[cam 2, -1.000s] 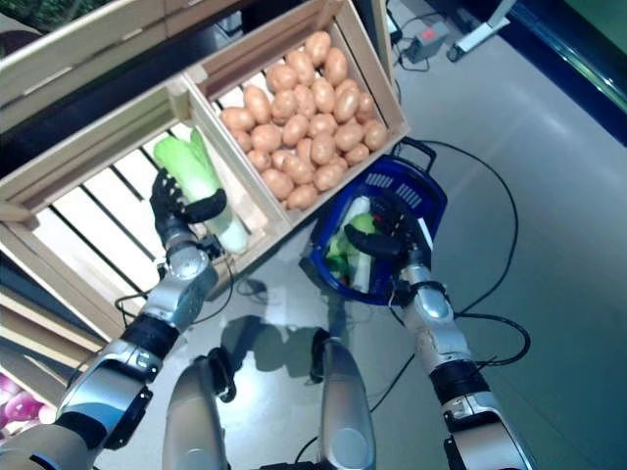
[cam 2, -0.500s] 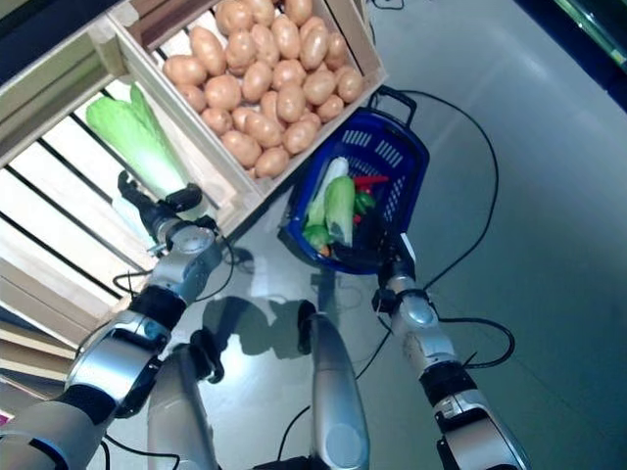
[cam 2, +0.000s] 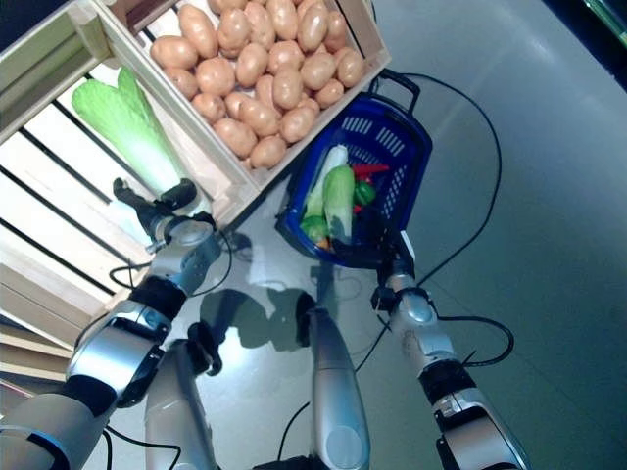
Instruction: Put vegetables into the basket
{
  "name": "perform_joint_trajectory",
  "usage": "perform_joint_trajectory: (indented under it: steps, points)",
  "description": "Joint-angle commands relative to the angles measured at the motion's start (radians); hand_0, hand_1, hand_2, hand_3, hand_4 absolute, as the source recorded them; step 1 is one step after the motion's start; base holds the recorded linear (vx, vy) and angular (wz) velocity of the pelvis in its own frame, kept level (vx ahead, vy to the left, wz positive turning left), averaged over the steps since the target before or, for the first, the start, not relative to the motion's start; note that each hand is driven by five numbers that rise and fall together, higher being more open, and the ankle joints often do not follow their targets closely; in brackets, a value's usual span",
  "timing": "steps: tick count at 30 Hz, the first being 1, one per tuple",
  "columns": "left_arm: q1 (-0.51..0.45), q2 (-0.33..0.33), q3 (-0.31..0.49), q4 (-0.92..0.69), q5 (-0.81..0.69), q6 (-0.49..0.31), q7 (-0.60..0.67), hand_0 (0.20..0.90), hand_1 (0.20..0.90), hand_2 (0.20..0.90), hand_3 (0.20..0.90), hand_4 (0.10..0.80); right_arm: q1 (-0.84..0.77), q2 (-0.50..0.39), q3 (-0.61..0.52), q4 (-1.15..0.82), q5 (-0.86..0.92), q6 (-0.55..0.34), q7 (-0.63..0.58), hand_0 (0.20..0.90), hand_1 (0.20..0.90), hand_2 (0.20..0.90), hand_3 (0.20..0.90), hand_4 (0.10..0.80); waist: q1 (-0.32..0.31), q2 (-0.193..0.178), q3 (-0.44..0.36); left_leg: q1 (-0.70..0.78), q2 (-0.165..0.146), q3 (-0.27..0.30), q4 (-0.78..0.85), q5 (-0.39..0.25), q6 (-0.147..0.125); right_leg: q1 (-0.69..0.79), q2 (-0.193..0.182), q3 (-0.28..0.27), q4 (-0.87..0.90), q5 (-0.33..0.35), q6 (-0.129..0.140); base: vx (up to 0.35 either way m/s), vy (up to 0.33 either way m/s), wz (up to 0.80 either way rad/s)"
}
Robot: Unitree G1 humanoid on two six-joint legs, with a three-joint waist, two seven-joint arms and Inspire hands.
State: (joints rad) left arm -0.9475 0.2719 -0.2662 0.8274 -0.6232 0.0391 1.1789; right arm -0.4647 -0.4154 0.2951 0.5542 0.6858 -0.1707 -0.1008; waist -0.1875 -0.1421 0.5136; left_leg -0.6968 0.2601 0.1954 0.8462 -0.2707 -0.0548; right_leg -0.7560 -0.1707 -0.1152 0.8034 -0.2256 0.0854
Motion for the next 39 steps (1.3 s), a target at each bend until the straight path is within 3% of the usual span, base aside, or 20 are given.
perform_joint_trajectory:
  steps: [1,7,27,28,30,31,39]
  points:
    - [-0.101,0.016,-0.013,0.04,0.008,-0.044,0.044,0.9,0.9,0.9,0.9,0.8,-0.064,-0.019,-0.021,-0.075,0.045,-0.123,-0.055,0.9,0.9,0.9,0.9,0.8,0.006,-0.006,0.006,-0.029,-0.028,-0.015,0.001,-0.014,0.024,0.032,0.013,0.005,-0.039,0.065,0.003,0.0,0.0,0.0]
    - [-0.13,0.037,-0.023,0.041,0.015,-0.055,-0.019,0.9,0.9,0.9,0.9,0.8,-0.051,-0.041,-0.032,-0.066,0.054,-0.123,-0.045,0.9,0.9,0.9,0.9,0.8,-0.003,-0.004,0.006,-0.058,-0.028,-0.015,0.02,-0.024,0.03,-0.005,0.012,0.008,-0.012,0.062,0.003,-0.002,0.005,0.0]
    - [-0.212,0.152,-0.064,0.174,-0.141,-0.095,-0.446,0.9,0.9,0.9,0.9,0.8,-0.04,-0.076,-0.022,-0.057,0.081,-0.148,0.004,0.9,0.9,0.9,0.9,0.8,-0.031,0.004,0.006,-0.075,-0.02,0.015,0.01,-0.032,0.043,-0.05,0.023,0.028,-0.002,0.06,0.002,-0.012,0.032,-0.04]
    - [-0.213,0.154,-0.067,0.172,-0.151,-0.103,-0.467,0.813,0.813,0.813,0.813,0.742,-0.042,-0.077,-0.024,-0.058,0.081,-0.146,0.004,0.9,0.9,0.9,0.9,0.8,-0.031,0.004,0.006,-0.073,-0.019,0.016,0.009,-0.033,0.044,-0.049,0.023,0.028,-0.003,0.059,0.001,0.0,0.0,0.0]
    - [-0.211,0.155,-0.068,0.167,-0.162,-0.114,-0.49,0.568,0.568,0.568,0.568,0.579,-0.043,-0.077,-0.026,-0.059,0.08,-0.146,0.004,0.9,0.9,0.9,0.9,0.8,-0.03,0.005,0.006,-0.07,-0.019,0.017,0.01,-0.035,0.044,-0.047,0.022,0.028,-0.003,0.058,0.001,0.001,0.01,0.02]
    - [-0.205,0.155,-0.069,0.156,-0.17,-0.13,-0.518,0.3,0.3,0.3,0.3,0.4,-0.04,-0.075,-0.027,-0.062,0.075,-0.149,0.003,0.9,0.9,0.9,0.9,0.8,-0.03,0.006,0.006,-0.067,-0.019,0.018,0.01,-0.037,0.046,-0.045,0.023,0.028,-0.003,0.057,0.0,0.0,0.0,0.0]
    - [-0.193,0.159,-0.074,0.124,-0.166,-0.139,-0.554,0.3,0.3,0.3,0.3,0.4,-0.029,-0.066,-0.036,-0.06,0.075,-0.151,0.009,0.9,0.9,0.9,0.9,0.8,-0.026,0.006,0.006,-0.058,-0.017,0.017,0.018,-0.048,0.049,-0.038,0.02,0.025,0.002,0.051,-0.002,-0.001,0.003,0.07]
